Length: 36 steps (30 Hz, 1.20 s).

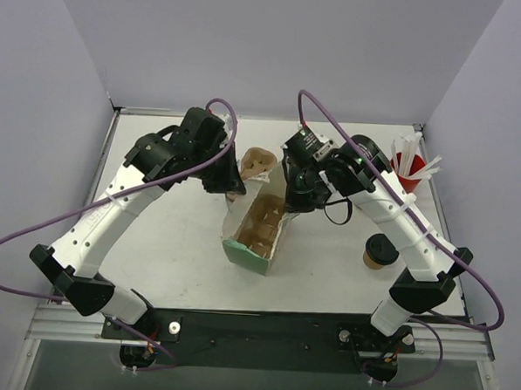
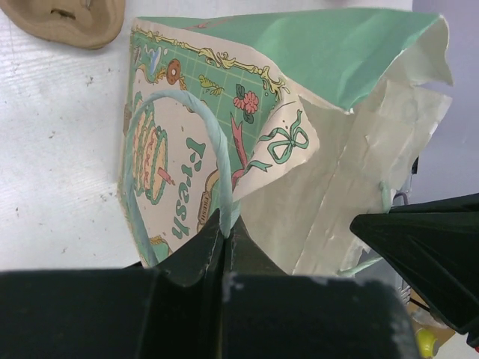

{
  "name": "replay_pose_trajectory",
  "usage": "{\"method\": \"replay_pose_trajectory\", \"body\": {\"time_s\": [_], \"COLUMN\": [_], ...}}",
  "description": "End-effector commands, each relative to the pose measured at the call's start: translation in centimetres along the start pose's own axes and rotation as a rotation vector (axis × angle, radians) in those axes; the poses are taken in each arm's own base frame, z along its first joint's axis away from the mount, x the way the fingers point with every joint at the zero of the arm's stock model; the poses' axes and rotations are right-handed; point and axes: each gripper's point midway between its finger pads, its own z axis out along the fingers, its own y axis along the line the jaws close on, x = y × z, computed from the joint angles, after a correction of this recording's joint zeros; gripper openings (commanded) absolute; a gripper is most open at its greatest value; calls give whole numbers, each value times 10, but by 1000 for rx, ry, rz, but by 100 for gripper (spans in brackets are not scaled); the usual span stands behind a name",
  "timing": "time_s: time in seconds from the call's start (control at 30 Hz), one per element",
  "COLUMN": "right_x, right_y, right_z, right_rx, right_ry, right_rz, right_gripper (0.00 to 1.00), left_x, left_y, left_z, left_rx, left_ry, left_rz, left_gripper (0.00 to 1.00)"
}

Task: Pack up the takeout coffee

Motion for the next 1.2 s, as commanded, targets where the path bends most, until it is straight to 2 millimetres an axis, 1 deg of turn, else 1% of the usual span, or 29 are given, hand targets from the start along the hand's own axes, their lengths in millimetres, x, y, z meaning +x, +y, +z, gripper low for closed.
{"method": "replay_pose_trajectory", "body": {"time_s": [0.0, 0.03, 0.1, 0.17, 0.2, 0.23, 0.27, 0.3, 0.37, 0.4, 0.43, 0.47, 0.5, 0.53, 0.63, 0.7, 0.73, 0.77, 0.8, 0.83, 0.87, 0.9, 0.97, 1.0, 1.1, 1.17], "right_x": [10, 12, 21, 25, 34, 31, 32, 30, 18, 13, 4, 1, 1, -3, -3, -2, 0, 3, 3, 4, 10, 7, 8, 8, 6, 7], "right_y": [-27, -27, -39, -40, -50, -50, -52, -51, -45, -44, -40, -39, -41, -37, -37, -39, -42, -47, -47, -48, -52, -52, -56, -62, -64, -63], "right_z": [-22, -22, -7, 6, 21, 28, 32, 33, 24, 18, 4, -2, -10, -17, -28, -29, -28, -20, -16, -16, -8, -5, -2, 3, 10, 11], "right_rx": [111, 109, 162, 154, 201, 194, 199, 188, 159, 152, 125, 116, 119, 99, 75, 78, 85, 110, 110, 99, 112, 106, 112, 126, 126, 110], "right_ry": [72, 82, 121, 144, 183, 167, 166, 164, 117, 95, 66, 60, 61, 45, 31, 26, 28, 50, 50, 45, 73, 60, 63, 71, 65, 82], "right_rz": [-76, -79, -89, -87, -90, -81, -72, -60, -34, -30, -17, -15, -17, -16, -3, -2, -4, -3, -6, -2, 1, 13, 13, 18, 21, 20], "right_gripper": [0, 0, 0, 0, 0, 0, 0, 0, 0, 0, 0, 0, 0, 0, 0, 0, 0, 0, 0, 0, 0, 0, 0, 0, 0, 0], "left_x": [-4, -8, -5, 3, 5, 9, 7, 7, -4, -6, -8, -7, -12, -12, -10, -9, -7, -7, -6, -3, -3, -1, 0, 1, 5, 10], "left_y": [-15, -18, -18, -5, 1, 7, 12, 13, 6, 4, 2, 1, -6, -9, -16, -17, -15, -16, -15, -13, -13, -13, -10, -10, -12, -11], "left_z": [-14, -18, -15, 1, 13, 21, 26, 30, 21, 17, 14, 10, 1, -1, -11, -14, -12, -10, -8, -4, -1, 0, 4, 2, 1, 1], "left_rx": [17, 16, 6, -46, -73, -92, -122, -137, -127, -125, -118, -117, -93, -84, -54, -46, -51, -44, -44, -46, -44, -42, -52, -45, -20, -21], "left_ry": [4, -14, -7, 26, 36, 56, 46, 48, 10, 5, 3, 8, -10, -11, -15, -19, -12, -15, -13, -1, -1, 1, 2, -1, 11, 28], "left_rz": [33, 38, 41, 33, 33, 32, 32, 37, 42, 45, 46, 49, 51, 54, 49, 52, 51, 54, 55, 58, 63, 70, 96, 104, 141, 164], "left_gripper": [0, 0, 1, 1, 0, 0, 0, 0, 0, 0, 0, 0, 0, 1, 1, 6, 8, 12, 15, 18, 20, 27, 37, 41, 46, 46]}}
